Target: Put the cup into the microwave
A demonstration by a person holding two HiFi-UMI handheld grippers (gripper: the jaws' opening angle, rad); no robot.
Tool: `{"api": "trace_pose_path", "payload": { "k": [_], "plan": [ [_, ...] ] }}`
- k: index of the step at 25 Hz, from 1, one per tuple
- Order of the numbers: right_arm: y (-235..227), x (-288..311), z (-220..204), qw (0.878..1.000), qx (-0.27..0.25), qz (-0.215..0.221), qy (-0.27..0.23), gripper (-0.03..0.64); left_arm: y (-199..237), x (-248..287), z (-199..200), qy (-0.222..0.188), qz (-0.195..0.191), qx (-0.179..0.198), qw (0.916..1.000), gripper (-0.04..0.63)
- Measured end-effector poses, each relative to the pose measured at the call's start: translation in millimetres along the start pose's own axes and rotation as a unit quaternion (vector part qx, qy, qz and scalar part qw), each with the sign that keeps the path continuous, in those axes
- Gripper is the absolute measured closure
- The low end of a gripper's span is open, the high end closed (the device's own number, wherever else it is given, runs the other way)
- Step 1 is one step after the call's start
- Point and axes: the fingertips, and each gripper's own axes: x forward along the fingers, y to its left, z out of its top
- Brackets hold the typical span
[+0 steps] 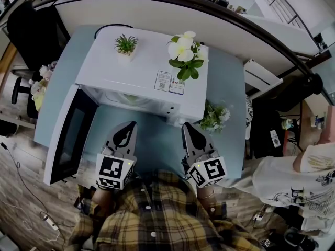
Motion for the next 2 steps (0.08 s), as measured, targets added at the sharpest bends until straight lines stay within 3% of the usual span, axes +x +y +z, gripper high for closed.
{"api": "trace_pose_path", "payload": {
  "k": [2],
  "plan": [
    [0.1,0.8,0.9,1.0,-0.001,0.0,-0.001,0.614,0.4,0.6,1.8,-0.002,-0.006,0.004,1.0,0.606]
  ]
}}
